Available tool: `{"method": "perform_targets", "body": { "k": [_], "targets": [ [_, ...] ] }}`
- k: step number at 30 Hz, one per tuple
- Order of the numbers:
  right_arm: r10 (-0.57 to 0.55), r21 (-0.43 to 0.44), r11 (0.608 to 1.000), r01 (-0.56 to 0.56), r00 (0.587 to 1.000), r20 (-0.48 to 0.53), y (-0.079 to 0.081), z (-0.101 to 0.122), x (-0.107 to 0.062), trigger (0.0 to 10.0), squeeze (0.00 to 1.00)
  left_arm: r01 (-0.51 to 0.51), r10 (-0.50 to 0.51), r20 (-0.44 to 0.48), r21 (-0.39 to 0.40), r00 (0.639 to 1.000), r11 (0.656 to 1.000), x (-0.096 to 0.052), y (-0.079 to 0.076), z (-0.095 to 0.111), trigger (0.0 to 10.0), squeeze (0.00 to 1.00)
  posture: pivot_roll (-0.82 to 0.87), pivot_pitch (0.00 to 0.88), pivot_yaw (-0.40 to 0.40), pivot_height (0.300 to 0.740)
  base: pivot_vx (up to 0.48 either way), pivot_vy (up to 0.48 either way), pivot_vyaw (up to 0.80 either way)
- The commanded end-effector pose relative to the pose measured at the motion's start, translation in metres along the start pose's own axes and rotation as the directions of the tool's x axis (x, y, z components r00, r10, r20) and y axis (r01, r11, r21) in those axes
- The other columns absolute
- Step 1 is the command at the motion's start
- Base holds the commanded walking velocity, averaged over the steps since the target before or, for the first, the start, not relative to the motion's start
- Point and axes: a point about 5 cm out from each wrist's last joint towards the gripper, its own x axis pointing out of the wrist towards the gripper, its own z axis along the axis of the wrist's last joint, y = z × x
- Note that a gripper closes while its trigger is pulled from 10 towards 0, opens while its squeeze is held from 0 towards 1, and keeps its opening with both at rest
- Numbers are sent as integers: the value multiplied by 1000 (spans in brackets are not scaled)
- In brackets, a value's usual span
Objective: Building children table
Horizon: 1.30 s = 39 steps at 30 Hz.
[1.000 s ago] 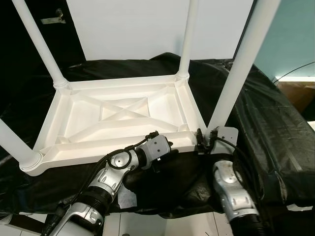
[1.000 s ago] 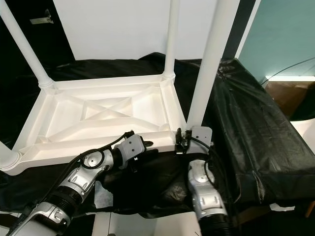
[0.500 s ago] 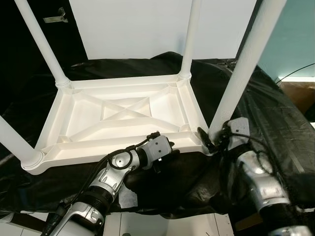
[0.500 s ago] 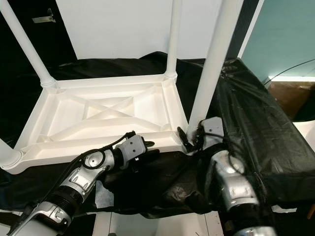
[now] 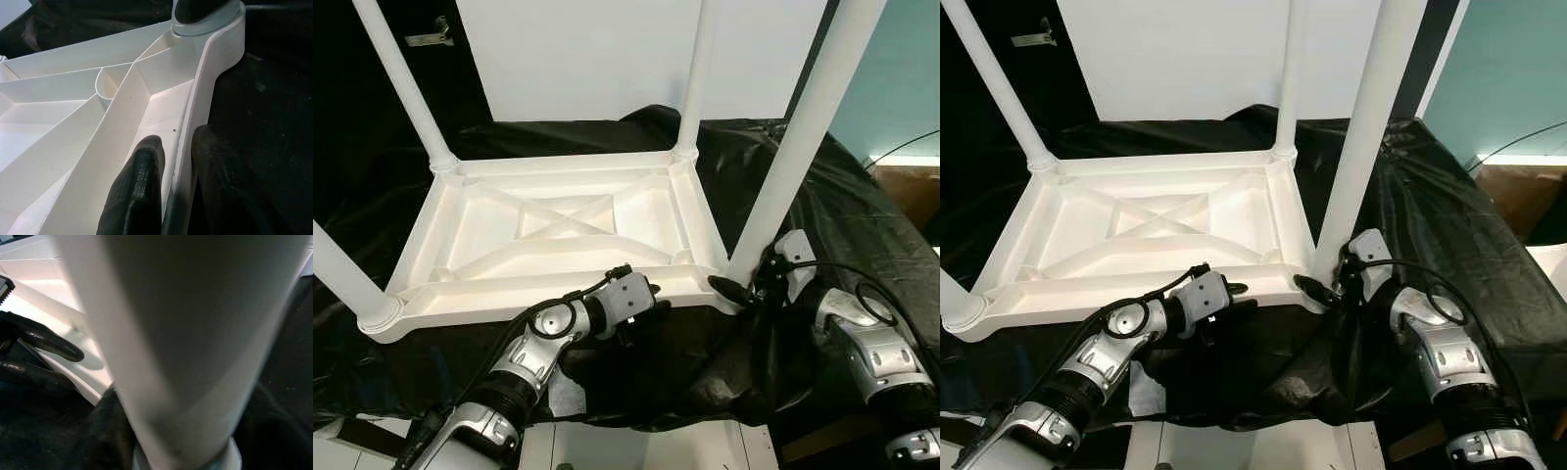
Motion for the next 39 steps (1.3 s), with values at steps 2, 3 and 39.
{"method": "perform_targets", "body": {
  "k": [2, 3, 39],
  "targets": [
    [84, 13, 996, -84, 996, -28, 8, -5, 3, 0, 0, 122, -134, -161, -81, 978, 989, -2, -29, -35, 10000, 0, 7, 20, -39, 740, 0, 0, 0],
    [87, 14, 996, -87, 996, -32, 7, -5, 2, 0, 0, 123, -134, -161, -80, 978, 989, -2, -29, -35, 10000, 0, 4, 20, -38, 740, 0, 0, 0],
    [-872, 202, 475, 856, 488, -19, 43, -23, 15, 0, 0, 153, -161, -143, -64, 976, 986, 4, -30, -29, 10000, 0, -1, 32, -21, 740, 0, 0, 0]
  ]
}}
